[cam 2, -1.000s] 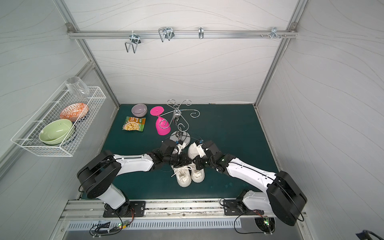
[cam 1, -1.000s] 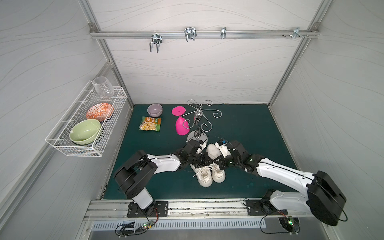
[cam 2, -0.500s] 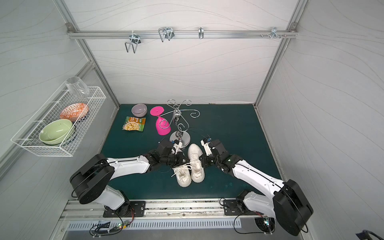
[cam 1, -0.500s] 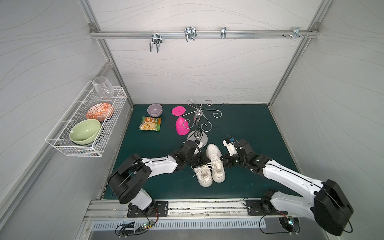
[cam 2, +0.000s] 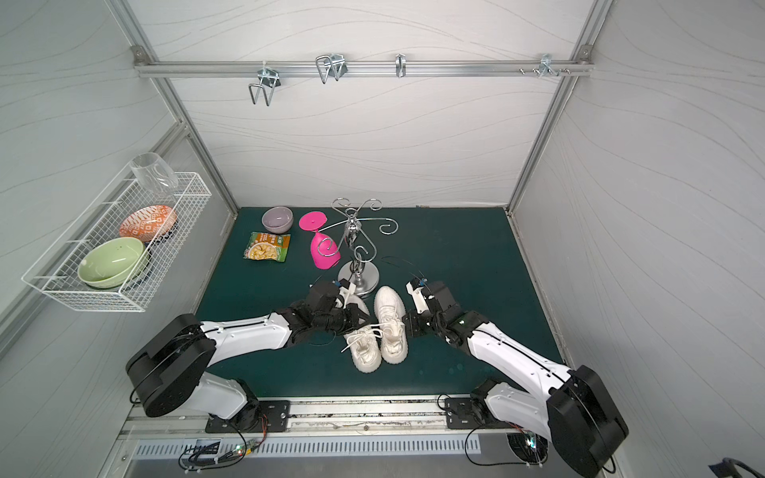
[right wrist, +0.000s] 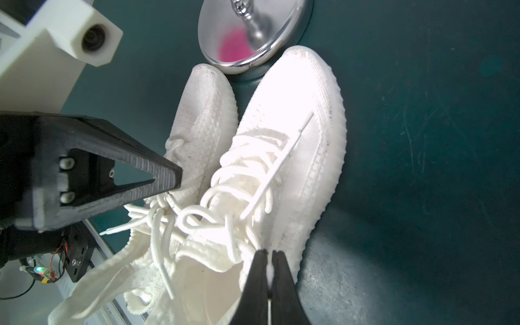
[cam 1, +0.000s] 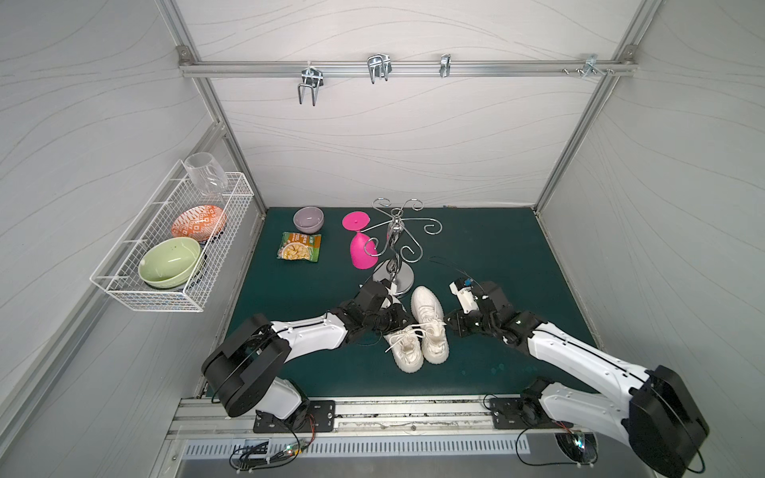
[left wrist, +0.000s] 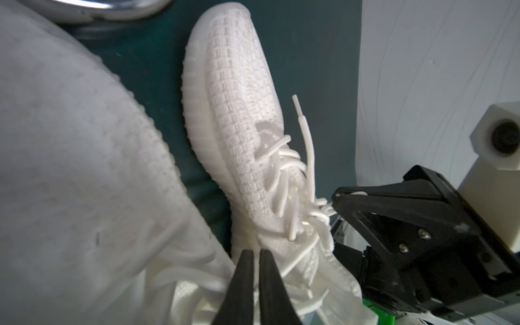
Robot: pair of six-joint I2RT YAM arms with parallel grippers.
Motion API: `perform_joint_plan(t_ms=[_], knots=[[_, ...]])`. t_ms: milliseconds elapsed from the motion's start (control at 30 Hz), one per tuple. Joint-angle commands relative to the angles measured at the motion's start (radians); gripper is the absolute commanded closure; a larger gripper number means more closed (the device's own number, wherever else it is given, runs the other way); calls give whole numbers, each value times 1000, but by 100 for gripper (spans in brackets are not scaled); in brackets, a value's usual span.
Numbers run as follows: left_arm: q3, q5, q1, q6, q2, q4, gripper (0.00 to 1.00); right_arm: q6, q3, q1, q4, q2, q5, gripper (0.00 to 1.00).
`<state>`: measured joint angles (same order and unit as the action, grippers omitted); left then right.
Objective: Tie the shoes
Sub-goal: Tie the shoelace on the shoe.
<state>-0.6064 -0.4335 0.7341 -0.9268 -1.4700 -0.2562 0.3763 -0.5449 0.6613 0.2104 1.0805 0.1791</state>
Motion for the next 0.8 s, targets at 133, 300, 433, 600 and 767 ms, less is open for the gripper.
perform_joint_plan(t_ms=[133,300,433,600,767], knots=[[-74,-82,24,29,-29,-97,55,12,1,-6,-6,7,29,100],[-101,-97,31,23,-82,-110,55,11,3,-5,-9,8,33,100],[-134,-109,41,26,-115,-98,62,10,3,-6,-11,9,34,100],[-126,-109,42,14,-125,-121,82,10,3,-5,-12,11,34,100],[-106,-75,41,23,-99,-88,100,8,5,-5,-3,5,22,100]])
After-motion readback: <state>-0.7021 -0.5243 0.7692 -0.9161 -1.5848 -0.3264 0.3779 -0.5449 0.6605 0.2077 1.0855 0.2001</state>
